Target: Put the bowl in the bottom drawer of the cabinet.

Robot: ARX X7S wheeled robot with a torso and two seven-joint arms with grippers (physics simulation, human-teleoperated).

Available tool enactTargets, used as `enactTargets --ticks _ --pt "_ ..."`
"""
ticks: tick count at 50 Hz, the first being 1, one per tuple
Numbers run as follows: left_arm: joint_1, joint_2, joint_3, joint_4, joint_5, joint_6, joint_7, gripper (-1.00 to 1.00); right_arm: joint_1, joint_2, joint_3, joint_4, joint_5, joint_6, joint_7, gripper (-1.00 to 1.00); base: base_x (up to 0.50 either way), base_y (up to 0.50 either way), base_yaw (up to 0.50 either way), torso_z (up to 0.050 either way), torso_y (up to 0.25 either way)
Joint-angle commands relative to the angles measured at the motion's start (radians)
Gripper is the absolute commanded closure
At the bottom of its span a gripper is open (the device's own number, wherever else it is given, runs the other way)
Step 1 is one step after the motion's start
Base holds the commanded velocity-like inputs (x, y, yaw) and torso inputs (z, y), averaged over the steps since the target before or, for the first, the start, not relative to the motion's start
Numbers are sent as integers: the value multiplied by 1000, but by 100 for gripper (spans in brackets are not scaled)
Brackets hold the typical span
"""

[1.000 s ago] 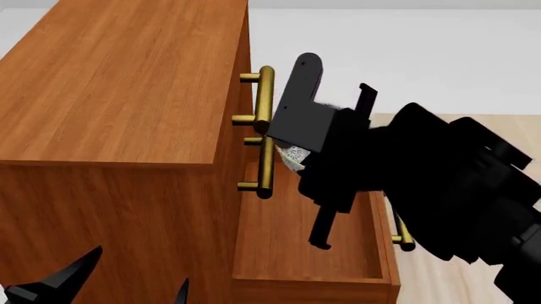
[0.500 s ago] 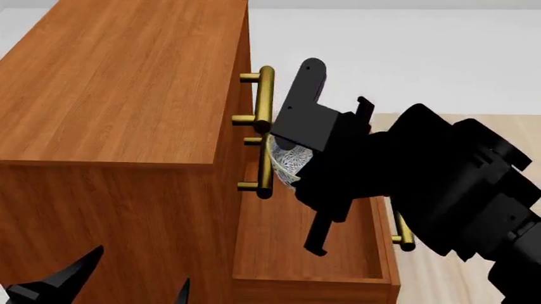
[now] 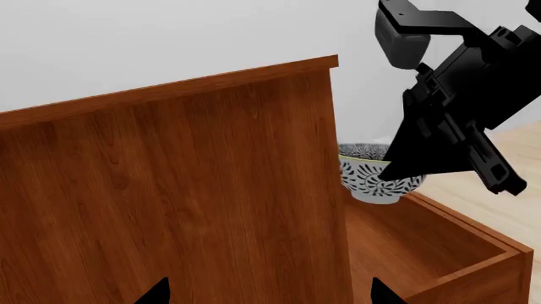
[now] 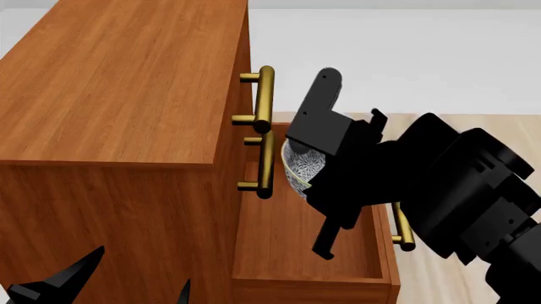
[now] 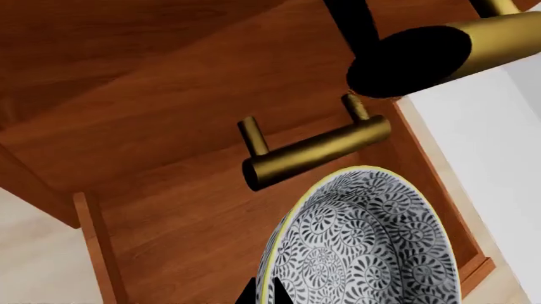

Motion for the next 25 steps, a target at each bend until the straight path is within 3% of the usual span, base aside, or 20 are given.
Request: enactTargets --ticks 1,25 --pt "0 -2 3 2 0 0 -3 -100 -6 -12 9 32 -6 -17 -9 100 0 0 0 0 0" --pt "-2 -3 8 -4 1 6 -5 -100 -16 -62 3 135 -22 -68 -61 100 0 0 0 0 0"
